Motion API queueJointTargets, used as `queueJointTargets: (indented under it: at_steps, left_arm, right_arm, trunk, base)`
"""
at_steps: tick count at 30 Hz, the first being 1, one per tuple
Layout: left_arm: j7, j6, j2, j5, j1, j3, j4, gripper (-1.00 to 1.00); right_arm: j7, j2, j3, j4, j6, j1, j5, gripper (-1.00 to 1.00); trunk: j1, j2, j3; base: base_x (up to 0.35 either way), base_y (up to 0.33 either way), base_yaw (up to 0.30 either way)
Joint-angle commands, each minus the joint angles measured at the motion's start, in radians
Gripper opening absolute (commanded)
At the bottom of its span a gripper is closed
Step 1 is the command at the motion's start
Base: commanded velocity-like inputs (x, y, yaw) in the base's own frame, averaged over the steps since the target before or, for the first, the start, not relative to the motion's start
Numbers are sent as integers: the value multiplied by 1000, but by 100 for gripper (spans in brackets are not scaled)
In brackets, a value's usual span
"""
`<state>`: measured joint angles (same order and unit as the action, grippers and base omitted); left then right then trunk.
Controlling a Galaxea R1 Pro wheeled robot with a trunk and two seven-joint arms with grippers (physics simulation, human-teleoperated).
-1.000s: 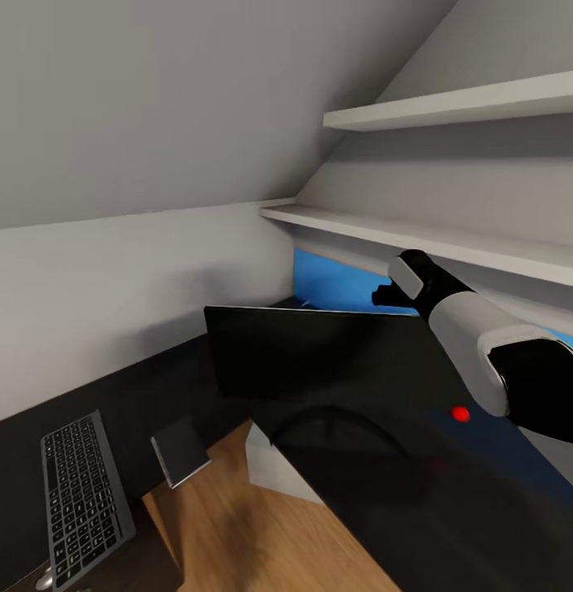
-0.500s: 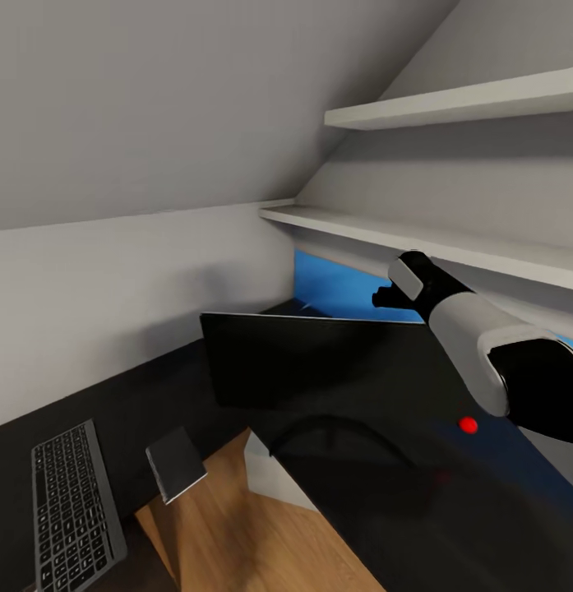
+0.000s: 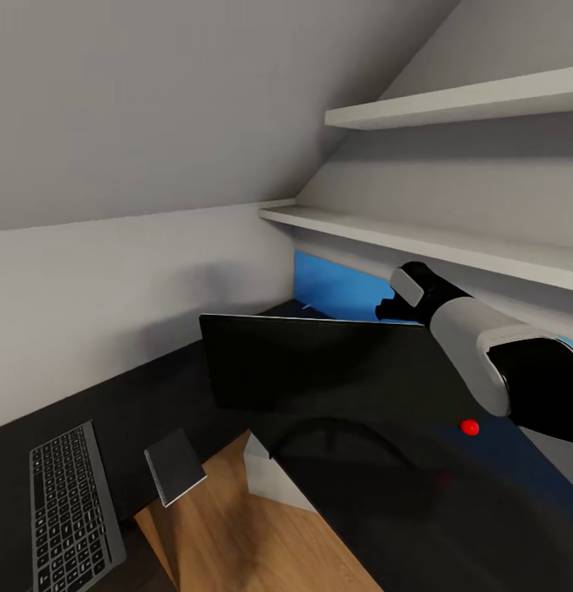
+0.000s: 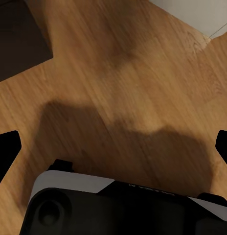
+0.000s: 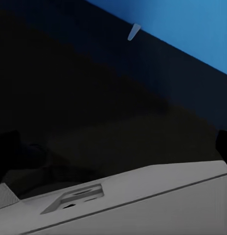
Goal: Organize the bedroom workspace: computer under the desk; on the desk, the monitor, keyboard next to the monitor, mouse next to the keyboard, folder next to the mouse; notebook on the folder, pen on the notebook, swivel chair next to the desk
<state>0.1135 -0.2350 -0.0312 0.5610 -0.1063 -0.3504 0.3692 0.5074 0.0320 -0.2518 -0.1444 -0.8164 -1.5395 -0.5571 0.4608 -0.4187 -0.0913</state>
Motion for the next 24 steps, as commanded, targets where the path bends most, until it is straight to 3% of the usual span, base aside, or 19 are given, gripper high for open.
queueJointTargets:
  at_steps: [1,9,24]
  left_arm:
    - [8,-4,1,5,-1,-9,0,100]
    - [8,-6,1,5,-1,-10,0,100]
    - [8,-4,1,5,-1,-9,0,100]
  right_arm:
    - [7,1,-6,-1,-4,-1,-11,100]
    - [7,3,-6,32,-5,-1,-12,100]
    - [6,16,-7,64,-4,-1,-11,100]
  trunk:
    - [1,-2,-2]
    - [1,-2,-2]
    - [1,-2,-2]
  base:
    - [0,0,0]
    - [-12,0,0]
    - [-113,0,0]
